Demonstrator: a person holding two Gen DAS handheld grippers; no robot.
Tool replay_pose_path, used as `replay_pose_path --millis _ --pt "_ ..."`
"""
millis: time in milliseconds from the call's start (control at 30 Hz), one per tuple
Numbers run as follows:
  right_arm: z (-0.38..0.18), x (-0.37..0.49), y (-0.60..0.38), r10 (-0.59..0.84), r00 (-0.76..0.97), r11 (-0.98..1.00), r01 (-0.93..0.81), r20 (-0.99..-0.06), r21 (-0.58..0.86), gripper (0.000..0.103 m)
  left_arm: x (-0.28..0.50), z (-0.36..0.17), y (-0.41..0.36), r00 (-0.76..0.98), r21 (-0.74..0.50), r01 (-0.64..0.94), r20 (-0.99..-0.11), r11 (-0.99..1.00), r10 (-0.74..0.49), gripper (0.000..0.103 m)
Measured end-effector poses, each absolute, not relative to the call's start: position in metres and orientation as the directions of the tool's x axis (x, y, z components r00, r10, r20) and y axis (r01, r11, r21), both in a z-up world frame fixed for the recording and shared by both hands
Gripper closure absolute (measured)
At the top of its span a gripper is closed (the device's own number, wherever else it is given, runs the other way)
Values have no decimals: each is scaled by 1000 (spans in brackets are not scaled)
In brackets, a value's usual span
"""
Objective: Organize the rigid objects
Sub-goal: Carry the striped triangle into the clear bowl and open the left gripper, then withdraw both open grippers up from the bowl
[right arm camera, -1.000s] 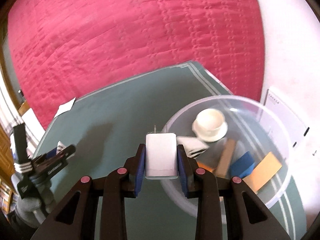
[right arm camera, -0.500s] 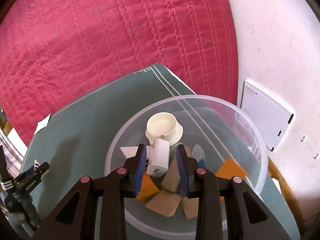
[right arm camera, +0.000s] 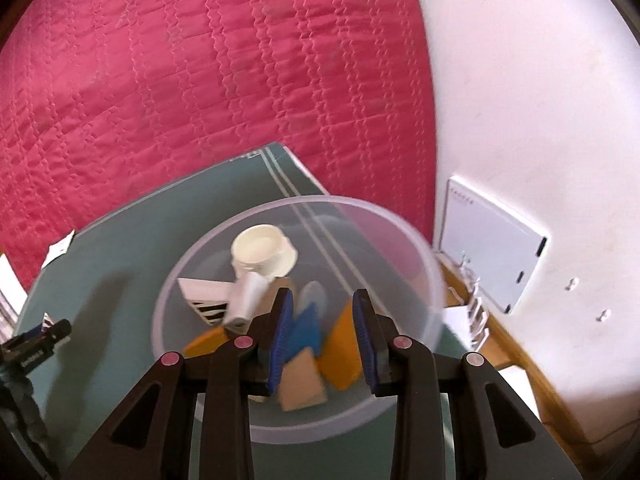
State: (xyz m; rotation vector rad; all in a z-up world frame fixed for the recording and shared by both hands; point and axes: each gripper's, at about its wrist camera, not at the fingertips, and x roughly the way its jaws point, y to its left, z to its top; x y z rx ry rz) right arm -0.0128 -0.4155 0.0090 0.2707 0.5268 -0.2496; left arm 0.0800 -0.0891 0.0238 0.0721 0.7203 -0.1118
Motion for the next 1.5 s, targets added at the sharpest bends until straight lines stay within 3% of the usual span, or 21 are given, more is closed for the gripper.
replay_pose_path --millis 467,1367,1500 --pt "2 -36 -451 -266 826 879 419 -497 227 63 71 42 -142 722 10 258 -666 966 -186 49" --pt "1 -46 -458 -235 851 874 396 -469 281 61 52 62 -272 662 29 539 -633 842 -402 49" --pt "1 -46 -458 -234 851 875 395 -469 280 61 54 60 -282 644 20 567 -634 823 -428 40"
